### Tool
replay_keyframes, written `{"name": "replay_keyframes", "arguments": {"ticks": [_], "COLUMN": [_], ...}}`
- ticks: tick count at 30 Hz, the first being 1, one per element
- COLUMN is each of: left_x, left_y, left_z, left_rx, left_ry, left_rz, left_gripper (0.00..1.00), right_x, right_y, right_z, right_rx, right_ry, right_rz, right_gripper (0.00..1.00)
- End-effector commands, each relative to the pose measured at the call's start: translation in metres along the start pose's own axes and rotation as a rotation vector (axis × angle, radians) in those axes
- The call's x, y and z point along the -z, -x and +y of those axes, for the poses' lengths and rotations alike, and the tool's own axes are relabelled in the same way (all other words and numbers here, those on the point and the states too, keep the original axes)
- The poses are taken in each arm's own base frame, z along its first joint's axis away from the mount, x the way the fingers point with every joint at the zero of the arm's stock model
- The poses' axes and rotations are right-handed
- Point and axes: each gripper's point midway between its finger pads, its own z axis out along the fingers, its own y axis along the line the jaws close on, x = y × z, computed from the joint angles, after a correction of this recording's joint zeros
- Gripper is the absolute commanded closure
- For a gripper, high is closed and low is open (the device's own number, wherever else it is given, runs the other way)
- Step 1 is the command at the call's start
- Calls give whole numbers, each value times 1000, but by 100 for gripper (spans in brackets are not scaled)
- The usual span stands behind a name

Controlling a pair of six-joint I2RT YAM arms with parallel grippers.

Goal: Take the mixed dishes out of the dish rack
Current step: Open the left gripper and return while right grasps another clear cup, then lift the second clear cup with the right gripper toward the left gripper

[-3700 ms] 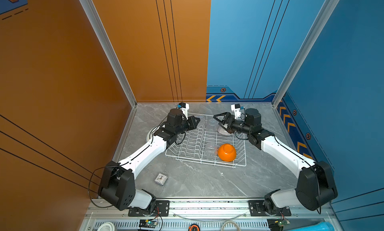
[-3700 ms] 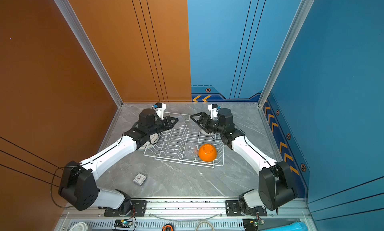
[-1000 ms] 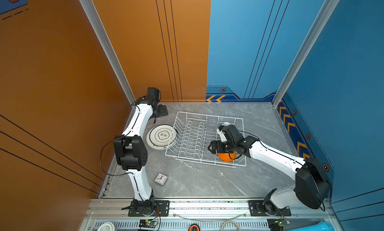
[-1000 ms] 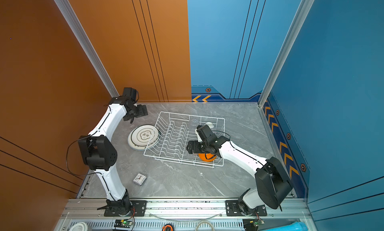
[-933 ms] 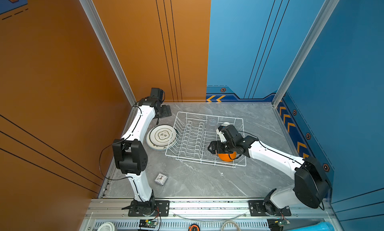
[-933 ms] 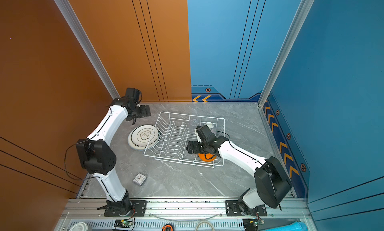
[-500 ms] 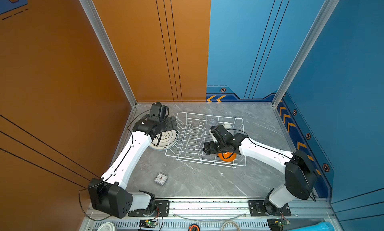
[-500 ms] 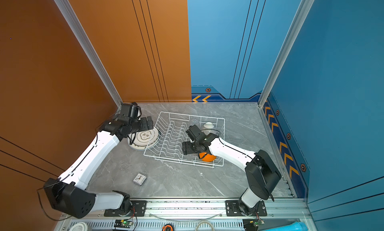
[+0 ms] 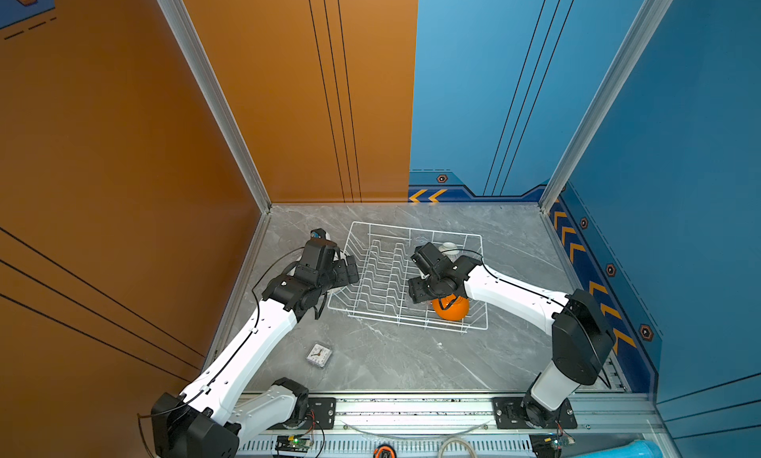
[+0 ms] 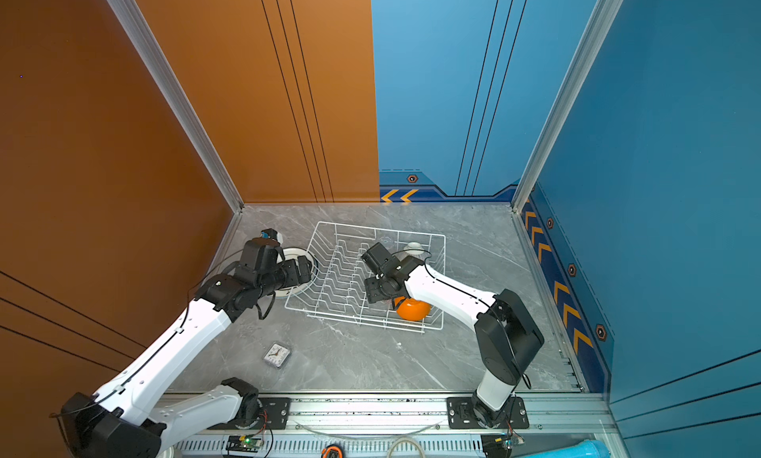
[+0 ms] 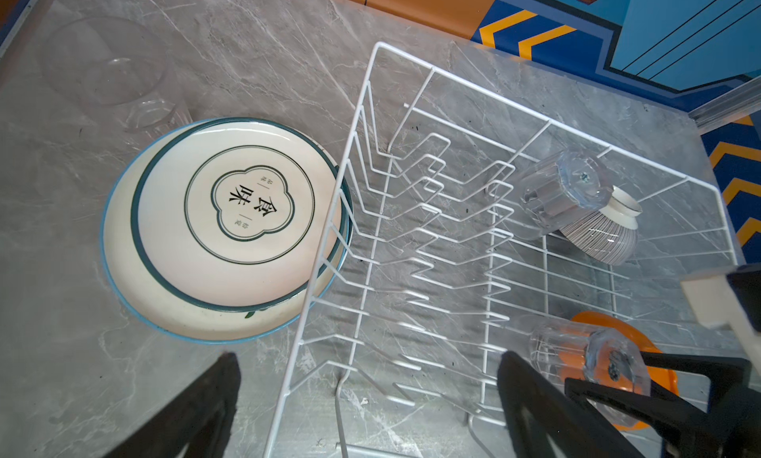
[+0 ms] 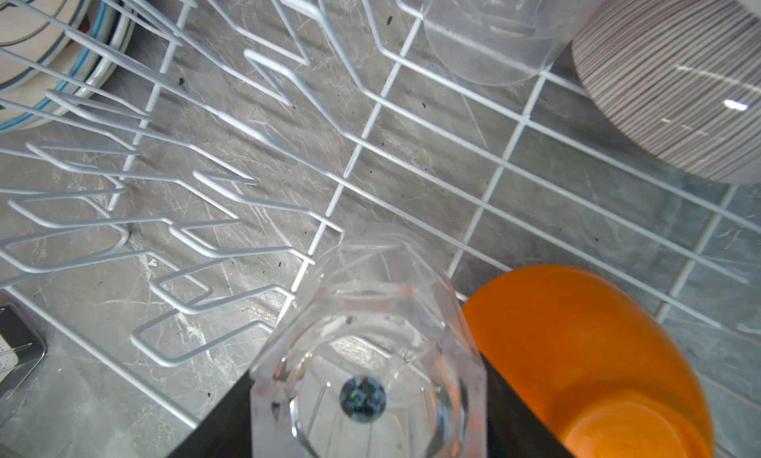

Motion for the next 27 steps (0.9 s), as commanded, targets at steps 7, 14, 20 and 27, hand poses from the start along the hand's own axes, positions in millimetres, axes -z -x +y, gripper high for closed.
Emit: {"name": "replay_keyframes", "arguments": {"ticks": [7,14,20,27], "left_x": [-1,-19,-27,-36], "left_y": [6,-5,-4,-5], "left_z": [-16,-32,-47,-73], "left_rx": [43,80,98,108], "left_ry": [-92,-177,-243,-345], "left_rz": [-51,-9,6,-7], "left_gripper": [2,2,2,2], "right_x": [19,29,39,52], "right_y": [20,30,36,46], "right_z": [-1,-5,-5,-5], "right_rx": [-44,-127,-189,-246], "right_ry": [65,160,252,349], "right_rz": [-17,-32,-55,-84], "right_gripper": [44,45,45,45]}}
